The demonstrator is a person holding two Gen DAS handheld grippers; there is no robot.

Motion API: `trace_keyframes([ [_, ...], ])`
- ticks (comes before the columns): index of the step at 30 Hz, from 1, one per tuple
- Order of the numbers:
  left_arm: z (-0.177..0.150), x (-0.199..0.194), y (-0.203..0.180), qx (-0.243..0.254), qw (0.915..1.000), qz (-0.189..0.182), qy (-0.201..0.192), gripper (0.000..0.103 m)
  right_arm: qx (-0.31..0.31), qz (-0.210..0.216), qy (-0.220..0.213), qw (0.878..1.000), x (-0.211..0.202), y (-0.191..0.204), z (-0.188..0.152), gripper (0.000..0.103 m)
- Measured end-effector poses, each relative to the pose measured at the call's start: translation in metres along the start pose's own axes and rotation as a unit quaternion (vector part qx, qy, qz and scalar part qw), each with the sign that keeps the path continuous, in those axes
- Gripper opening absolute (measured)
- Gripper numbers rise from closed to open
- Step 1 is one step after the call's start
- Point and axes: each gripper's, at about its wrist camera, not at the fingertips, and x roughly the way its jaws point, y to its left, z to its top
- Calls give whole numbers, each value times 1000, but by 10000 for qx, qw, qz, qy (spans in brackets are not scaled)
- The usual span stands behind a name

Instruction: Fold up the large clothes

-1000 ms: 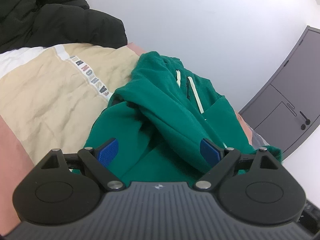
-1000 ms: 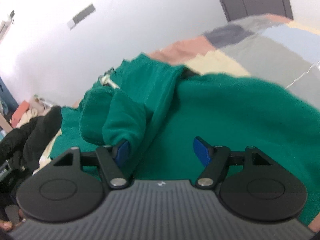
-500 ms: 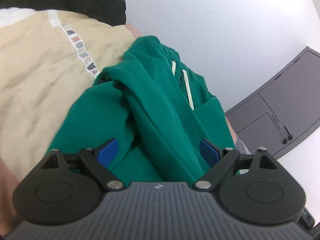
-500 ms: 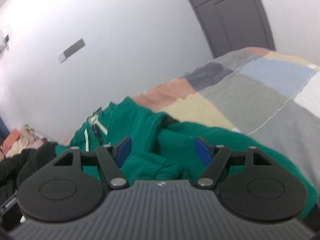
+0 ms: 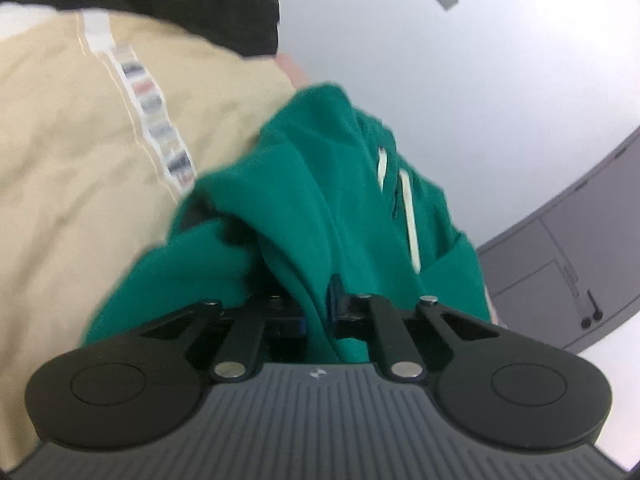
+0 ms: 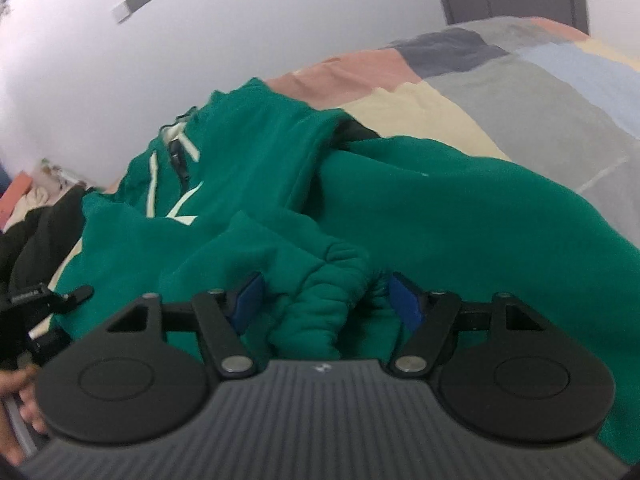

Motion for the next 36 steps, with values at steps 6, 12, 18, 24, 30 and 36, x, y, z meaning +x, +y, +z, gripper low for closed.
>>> trace_keyframes([
  [6, 27, -33, 10, 24, 9971, 302, -697, 9, -652, 614, -84, 9959, -2, 29, -5, 45],
  [12, 28, -28, 31, 173, 9955, 764, -539, 10, -1043, 680, 200, 9920, 15, 52, -14, 45],
  [18, 23, -42, 14, 586, 9923, 970, -509, 55, -854, 707, 251, 9935, 13, 45, -13, 46],
  [24, 4, -85, -27, 1511, 9762, 1275, -891, 68, -905, 710, -59, 9934, -4, 46, -10, 50],
  [30, -27, -101, -73, 2363, 9659, 761, -734, 69, -1359, 924, -717, 9838, -27, 61, -6, 51],
  [36, -50, -75, -78, 2505, 9664, 553, -187, 69, -1935, 1250, -810, 9697, -24, 80, -3, 50],
])
